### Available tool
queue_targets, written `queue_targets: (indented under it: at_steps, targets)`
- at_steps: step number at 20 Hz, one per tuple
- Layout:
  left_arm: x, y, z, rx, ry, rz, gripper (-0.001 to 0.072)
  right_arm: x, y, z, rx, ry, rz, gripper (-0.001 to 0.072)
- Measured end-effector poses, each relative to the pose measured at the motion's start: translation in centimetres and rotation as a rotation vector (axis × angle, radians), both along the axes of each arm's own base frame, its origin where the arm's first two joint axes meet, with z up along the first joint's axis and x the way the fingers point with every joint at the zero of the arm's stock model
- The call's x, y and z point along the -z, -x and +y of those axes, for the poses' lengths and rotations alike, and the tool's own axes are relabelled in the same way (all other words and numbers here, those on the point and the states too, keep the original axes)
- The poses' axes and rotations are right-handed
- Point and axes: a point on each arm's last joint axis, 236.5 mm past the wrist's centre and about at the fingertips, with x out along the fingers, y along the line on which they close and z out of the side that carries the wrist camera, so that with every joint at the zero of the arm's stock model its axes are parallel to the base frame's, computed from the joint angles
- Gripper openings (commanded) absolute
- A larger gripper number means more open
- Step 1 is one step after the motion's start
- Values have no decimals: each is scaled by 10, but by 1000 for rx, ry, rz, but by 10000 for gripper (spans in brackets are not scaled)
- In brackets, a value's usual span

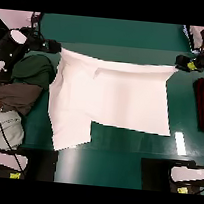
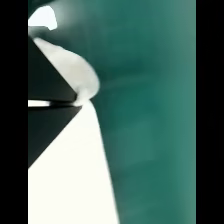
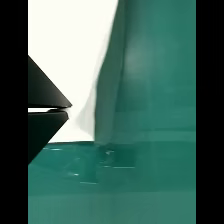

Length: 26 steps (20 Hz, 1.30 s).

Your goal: Fold the shirts.

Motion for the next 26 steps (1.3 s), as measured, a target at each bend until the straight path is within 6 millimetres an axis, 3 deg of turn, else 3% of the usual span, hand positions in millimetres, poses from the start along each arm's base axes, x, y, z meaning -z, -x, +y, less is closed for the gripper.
queue_targets:
  at_steps: [7, 12, 13, 14, 15, 19, 22, 26]
  targets:
    - [59, 46, 15, 107, -169, 207, 25, 51, 49, 9, -19, -3, 194, 11]
    - [80, 63, 18, 127, -189, 279, 29, 85, 72, 24, -9, -67, 264, 16]
    - [82, 66, 18, 130, -188, 292, 244, 89, 74, 26, -6, -79, 269, 27]
    - [84, 69, 18, 132, -188, 304, 543, 91, 76, 28, -5, -88, 276, 187]
    - [86, 73, 17, 131, -183, 322, 617, 94, 78, 29, -4, -93, 284, 399]
    - [85, 88, 22, 99, -181, 402, 604, 87, 87, 28, -6, -115, 320, 412]
    - [69, 108, 30, 64, -195, 452, 604, 68, 110, 27, -56, -123, 374, 411]
    - [61, 166, 25, 38, -155, 527, 604, 41, 150, 25, -76, -128, 395, 409]
